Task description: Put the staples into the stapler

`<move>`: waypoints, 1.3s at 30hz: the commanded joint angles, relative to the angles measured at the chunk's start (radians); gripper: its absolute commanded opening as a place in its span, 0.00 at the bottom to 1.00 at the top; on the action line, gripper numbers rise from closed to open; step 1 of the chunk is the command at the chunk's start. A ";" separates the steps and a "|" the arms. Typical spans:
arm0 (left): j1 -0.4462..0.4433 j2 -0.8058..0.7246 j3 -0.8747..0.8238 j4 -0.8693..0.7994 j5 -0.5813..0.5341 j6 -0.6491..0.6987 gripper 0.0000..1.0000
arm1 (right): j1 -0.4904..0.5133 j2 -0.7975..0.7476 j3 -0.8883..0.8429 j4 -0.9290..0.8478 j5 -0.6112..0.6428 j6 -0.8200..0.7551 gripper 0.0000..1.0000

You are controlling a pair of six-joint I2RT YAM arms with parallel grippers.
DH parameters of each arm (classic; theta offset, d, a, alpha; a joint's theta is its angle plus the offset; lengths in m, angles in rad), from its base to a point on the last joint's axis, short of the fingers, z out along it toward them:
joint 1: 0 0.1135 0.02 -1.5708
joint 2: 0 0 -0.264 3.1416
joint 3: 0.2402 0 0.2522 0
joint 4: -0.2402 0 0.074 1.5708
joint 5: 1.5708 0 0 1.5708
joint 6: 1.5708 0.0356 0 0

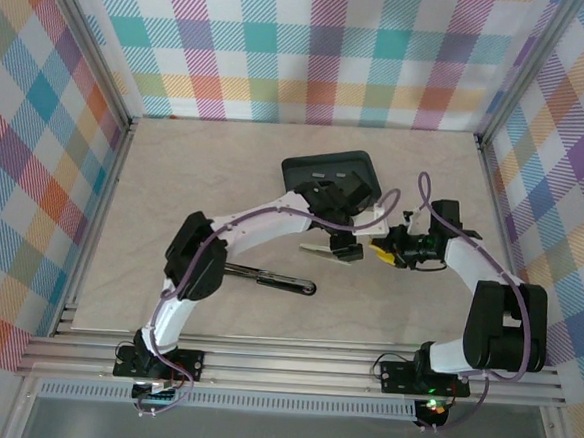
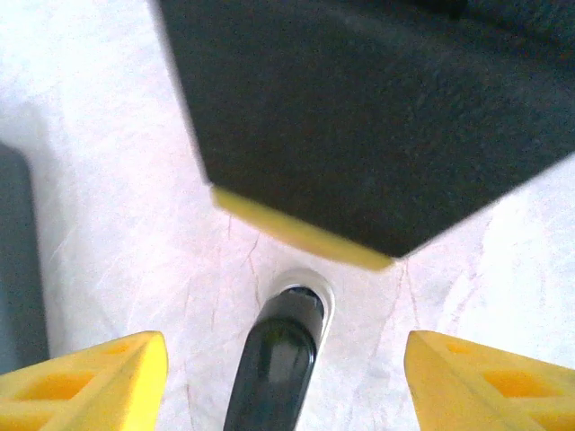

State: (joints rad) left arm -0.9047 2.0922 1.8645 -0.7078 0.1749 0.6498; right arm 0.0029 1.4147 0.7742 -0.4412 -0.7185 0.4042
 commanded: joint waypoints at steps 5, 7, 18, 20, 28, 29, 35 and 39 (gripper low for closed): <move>0.108 -0.205 -0.219 0.083 0.032 -0.286 0.71 | 0.091 0.061 0.087 -0.071 0.039 0.015 0.48; 0.132 -0.246 -0.276 0.103 0.043 -0.325 0.71 | 0.110 0.085 0.104 -0.075 0.047 0.016 0.47; 0.173 -0.366 -0.506 0.163 0.041 -0.381 0.70 | 0.177 0.185 0.129 -0.071 0.080 0.024 0.42; 0.177 -0.372 -0.524 0.169 0.041 -0.385 0.70 | 0.177 0.194 0.126 -0.070 0.089 0.020 0.41; 0.187 -0.375 -0.542 0.178 0.051 -0.387 0.70 | 0.177 0.197 0.138 -0.077 0.104 0.013 0.41; 0.187 -0.373 -0.539 0.176 0.051 -0.387 0.70 | 0.177 0.191 0.141 -0.076 0.103 0.016 0.42; 0.195 -0.372 -0.553 0.196 0.057 -0.392 0.69 | 0.177 0.196 0.167 -0.065 0.073 0.029 0.42; 0.199 -0.367 -0.556 0.204 0.061 -0.398 0.69 | 0.177 0.220 0.180 -0.079 0.083 0.014 0.41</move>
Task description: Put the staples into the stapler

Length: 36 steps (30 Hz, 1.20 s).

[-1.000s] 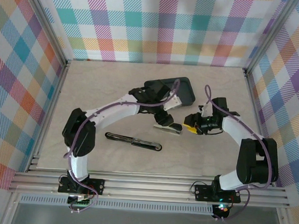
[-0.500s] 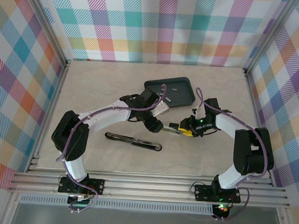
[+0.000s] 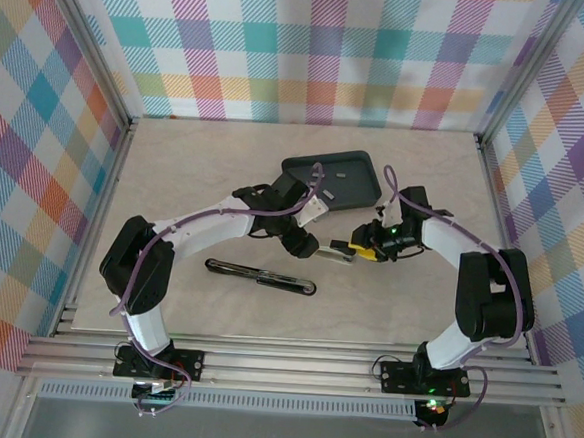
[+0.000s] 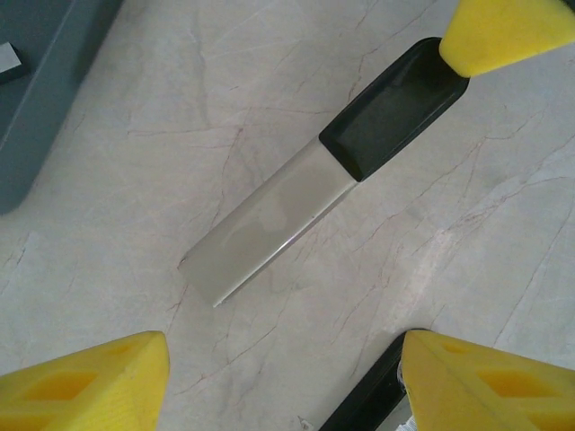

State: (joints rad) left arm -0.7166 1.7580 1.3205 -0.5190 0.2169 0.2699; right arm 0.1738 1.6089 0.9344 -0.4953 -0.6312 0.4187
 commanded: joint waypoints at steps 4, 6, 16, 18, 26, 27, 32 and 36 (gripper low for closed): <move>0.013 -0.029 -0.013 0.014 0.019 -0.017 0.69 | 0.006 0.055 0.009 -0.019 0.002 -0.007 0.39; 0.013 -0.028 -0.014 0.014 0.018 -0.020 0.69 | 0.006 0.068 0.002 -0.018 0.008 -0.012 0.38; 0.013 -0.028 -0.021 0.007 0.010 -0.022 0.69 | 0.006 0.127 -0.029 -0.021 0.067 -0.034 0.28; 0.016 -0.026 -0.022 0.004 0.009 -0.023 0.69 | 0.006 0.138 -0.034 -0.025 0.080 -0.038 0.28; 0.017 -0.032 -0.013 -0.010 0.009 -0.026 0.69 | 0.006 0.106 -0.038 -0.017 0.096 -0.037 0.32; 0.018 -0.034 -0.010 -0.014 0.007 -0.027 0.68 | 0.006 0.083 -0.033 -0.017 0.093 -0.035 0.33; 0.035 -0.065 -0.003 -0.035 0.018 -0.056 0.69 | 0.006 -0.015 0.003 -0.041 0.079 -0.031 0.41; 0.050 -0.110 -0.007 -0.058 0.023 -0.093 0.69 | 0.010 -0.069 0.021 -0.064 0.070 -0.025 0.41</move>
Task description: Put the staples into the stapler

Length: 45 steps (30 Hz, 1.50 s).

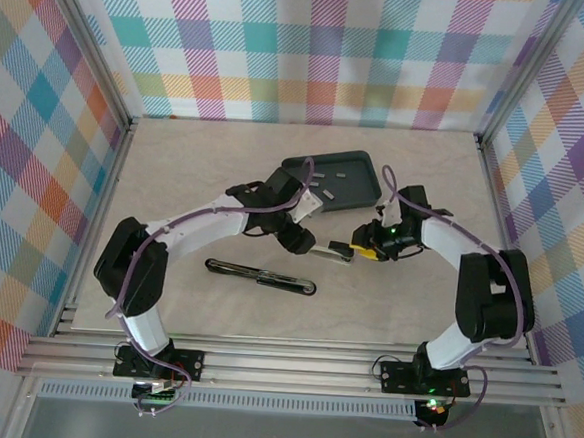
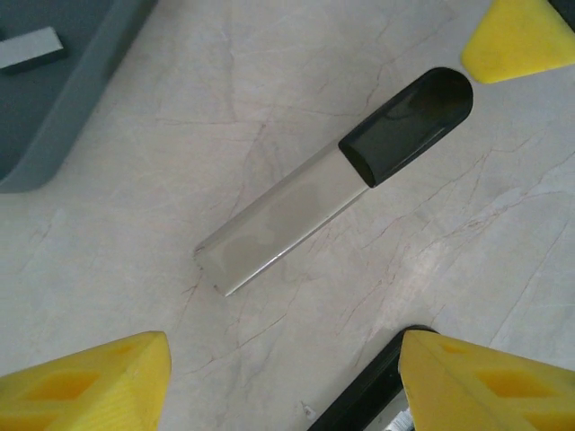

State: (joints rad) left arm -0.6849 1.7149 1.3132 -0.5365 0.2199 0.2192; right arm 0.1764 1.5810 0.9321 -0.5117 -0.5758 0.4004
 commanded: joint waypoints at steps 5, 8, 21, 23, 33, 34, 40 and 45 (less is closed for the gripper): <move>0.046 -0.135 -0.016 -0.104 0.034 -0.070 0.69 | 0.046 -0.112 0.051 -0.079 0.065 -0.026 0.41; 0.073 -0.197 -0.056 -0.121 0.024 -0.066 0.69 | 0.090 -0.166 0.048 -0.039 0.091 -0.070 0.43; 0.329 -0.450 -0.290 -0.079 0.127 -0.249 0.70 | 0.376 -0.127 0.229 -0.047 0.236 -0.294 0.48; 0.387 -0.479 -0.324 -0.065 0.155 -0.299 0.70 | 0.452 -0.101 0.272 -0.049 0.289 -0.343 0.50; 0.609 -0.528 -0.415 -0.050 0.258 -0.456 0.70 | 0.679 0.124 0.490 -0.049 0.317 -0.457 0.50; 0.622 -0.533 -0.425 -0.043 0.265 -0.470 0.70 | 0.692 0.150 0.509 -0.049 0.313 -0.466 0.50; 0.694 -0.540 -0.475 -0.031 0.286 -0.523 0.70 | 0.761 0.301 0.621 -0.056 0.277 -0.527 0.50; 0.748 -0.549 -0.504 -0.031 0.316 -0.536 0.70 | 0.791 0.387 0.670 -0.050 0.253 -0.549 0.51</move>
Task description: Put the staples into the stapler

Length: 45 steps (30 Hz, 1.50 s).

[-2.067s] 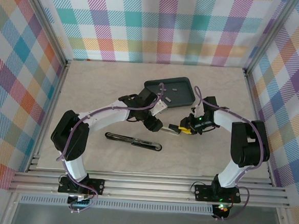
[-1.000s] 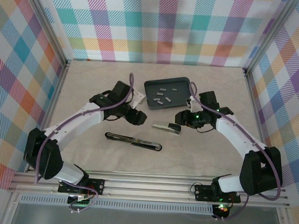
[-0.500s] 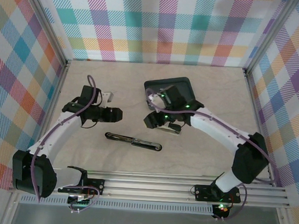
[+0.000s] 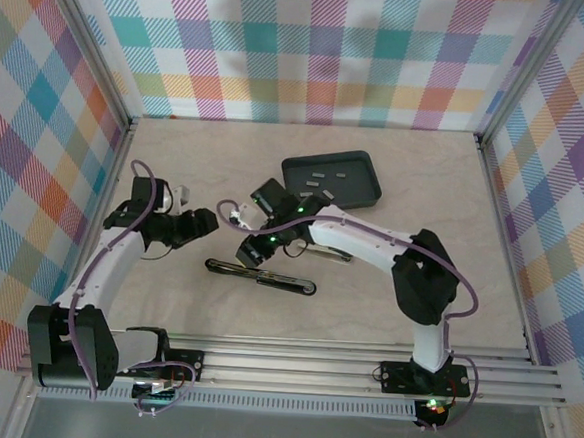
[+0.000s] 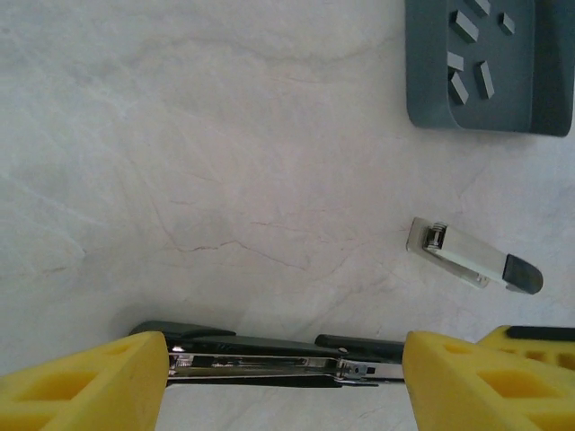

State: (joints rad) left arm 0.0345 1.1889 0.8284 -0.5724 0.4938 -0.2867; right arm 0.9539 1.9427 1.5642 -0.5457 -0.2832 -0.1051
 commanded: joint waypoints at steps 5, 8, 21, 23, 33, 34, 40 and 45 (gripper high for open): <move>0.092 -0.028 -0.041 0.003 0.076 -0.032 0.70 | 0.042 0.083 0.061 -0.005 -0.029 -0.063 0.52; 0.121 -0.026 -0.053 0.003 0.095 -0.034 0.70 | 0.063 0.115 0.075 0.000 -0.015 -0.084 0.52; 0.186 -0.028 -0.070 0.016 0.158 -0.042 0.70 | 0.095 0.256 0.172 0.028 0.052 -0.110 0.54; 0.187 -0.026 -0.070 0.017 0.160 -0.042 0.70 | 0.095 0.270 0.180 0.031 0.060 -0.114 0.54; 0.188 -0.021 -0.072 0.026 0.164 -0.045 0.70 | 0.095 0.319 0.210 0.053 0.072 -0.154 0.51; 0.187 -0.020 -0.072 0.026 0.163 -0.047 0.70 | 0.095 0.324 0.212 0.053 0.080 -0.156 0.51; 0.191 -0.016 -0.071 0.025 0.127 -0.064 0.70 | 0.095 0.318 0.184 0.091 0.114 -0.176 0.51; 0.239 0.006 -0.078 0.026 0.123 -0.097 0.70 | 0.095 0.278 0.148 0.119 0.128 -0.185 0.53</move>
State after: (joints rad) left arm 0.2405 1.1854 0.7723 -0.5682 0.6254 -0.3504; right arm 1.0485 2.2410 1.7439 -0.4484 -0.1741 -0.2607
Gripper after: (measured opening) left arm 0.697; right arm 0.523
